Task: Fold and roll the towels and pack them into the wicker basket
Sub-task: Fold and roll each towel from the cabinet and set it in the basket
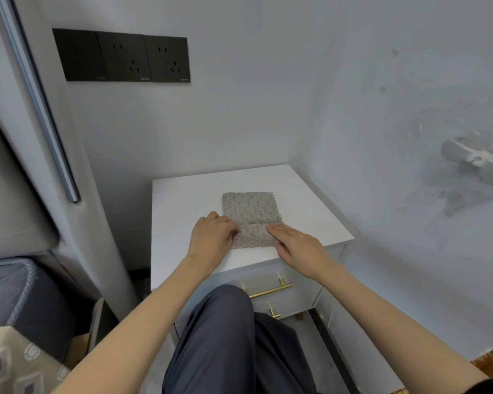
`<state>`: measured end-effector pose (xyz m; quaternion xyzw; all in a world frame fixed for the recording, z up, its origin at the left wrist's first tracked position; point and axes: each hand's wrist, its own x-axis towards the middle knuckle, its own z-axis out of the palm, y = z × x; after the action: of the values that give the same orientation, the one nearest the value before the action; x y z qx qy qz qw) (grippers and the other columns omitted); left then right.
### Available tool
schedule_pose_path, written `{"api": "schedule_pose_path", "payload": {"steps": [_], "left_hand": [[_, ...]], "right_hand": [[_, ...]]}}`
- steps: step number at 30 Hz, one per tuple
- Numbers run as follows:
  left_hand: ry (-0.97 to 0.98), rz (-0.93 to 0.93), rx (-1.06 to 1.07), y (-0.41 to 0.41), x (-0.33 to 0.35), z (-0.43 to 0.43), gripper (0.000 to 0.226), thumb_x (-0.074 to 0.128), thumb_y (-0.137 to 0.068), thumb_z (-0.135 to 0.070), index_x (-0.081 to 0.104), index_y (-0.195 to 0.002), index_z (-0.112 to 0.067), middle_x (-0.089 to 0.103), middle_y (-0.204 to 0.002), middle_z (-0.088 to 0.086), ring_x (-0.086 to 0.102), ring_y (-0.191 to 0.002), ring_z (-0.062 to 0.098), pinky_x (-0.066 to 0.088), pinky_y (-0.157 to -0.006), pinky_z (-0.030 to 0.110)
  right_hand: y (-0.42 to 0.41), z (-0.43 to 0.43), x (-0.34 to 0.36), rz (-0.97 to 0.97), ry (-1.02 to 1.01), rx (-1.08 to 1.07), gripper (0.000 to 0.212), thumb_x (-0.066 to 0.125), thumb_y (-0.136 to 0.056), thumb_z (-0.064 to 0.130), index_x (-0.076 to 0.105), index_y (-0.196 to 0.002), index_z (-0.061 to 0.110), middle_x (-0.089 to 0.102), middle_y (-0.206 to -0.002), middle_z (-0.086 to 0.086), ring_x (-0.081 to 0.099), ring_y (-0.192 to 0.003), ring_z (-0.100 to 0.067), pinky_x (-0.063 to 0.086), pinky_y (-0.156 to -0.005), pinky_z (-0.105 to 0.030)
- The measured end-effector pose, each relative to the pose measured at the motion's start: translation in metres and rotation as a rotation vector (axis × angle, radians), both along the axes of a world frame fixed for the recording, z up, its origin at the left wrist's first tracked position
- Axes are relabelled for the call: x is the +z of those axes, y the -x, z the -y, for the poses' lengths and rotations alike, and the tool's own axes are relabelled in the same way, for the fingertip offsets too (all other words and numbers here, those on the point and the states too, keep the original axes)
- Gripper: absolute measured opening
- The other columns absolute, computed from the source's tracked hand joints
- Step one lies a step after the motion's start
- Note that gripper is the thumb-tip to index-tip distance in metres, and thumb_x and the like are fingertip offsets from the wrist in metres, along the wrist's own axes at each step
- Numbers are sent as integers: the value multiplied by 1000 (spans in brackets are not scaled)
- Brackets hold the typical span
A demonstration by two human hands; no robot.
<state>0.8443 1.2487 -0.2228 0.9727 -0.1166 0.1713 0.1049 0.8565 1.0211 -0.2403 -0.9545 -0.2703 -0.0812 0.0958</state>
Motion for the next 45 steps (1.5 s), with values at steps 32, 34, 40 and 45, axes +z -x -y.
{"api": "schedule_pose_path", "payload": {"steps": [32,34,40,45], "left_hand": [[462,-348,244,-12,-13,-6,38,47,-92,-46,52,-68,-17,55,-63,-7,54,-67,17,36,-67,30],[470,-357,276,-14,-14,-5,39,50,-89,-44,42,-59,-20,48,-56,-9,50,-61,17,35,-67,30],[384,-382,324,-19,-13,-2,36,48,-87,-44,45,-60,-21,52,-60,-9,48,-61,11,34,-73,32],[372,-405,329,-19,-10,-2,39,50,-84,-43,40,-54,-21,48,-55,-9,48,-59,15,35,-70,32]], "right_hand": [[-20,-7,17,-374,-543,-525,33,51,-89,55,55,-98,24,63,-95,4,55,-91,-19,40,-71,-32],[-20,-11,14,-317,-513,-589,33,52,-88,58,53,-97,26,62,-91,5,55,-88,-19,37,-67,-31],[-12,-25,19,125,-246,-410,25,53,-93,22,57,-117,18,63,-104,-3,52,-101,-24,42,-70,-33],[4,-54,17,215,-144,-6,34,56,-90,4,63,-123,8,63,-125,-9,57,-117,-31,44,-99,-40]]}}
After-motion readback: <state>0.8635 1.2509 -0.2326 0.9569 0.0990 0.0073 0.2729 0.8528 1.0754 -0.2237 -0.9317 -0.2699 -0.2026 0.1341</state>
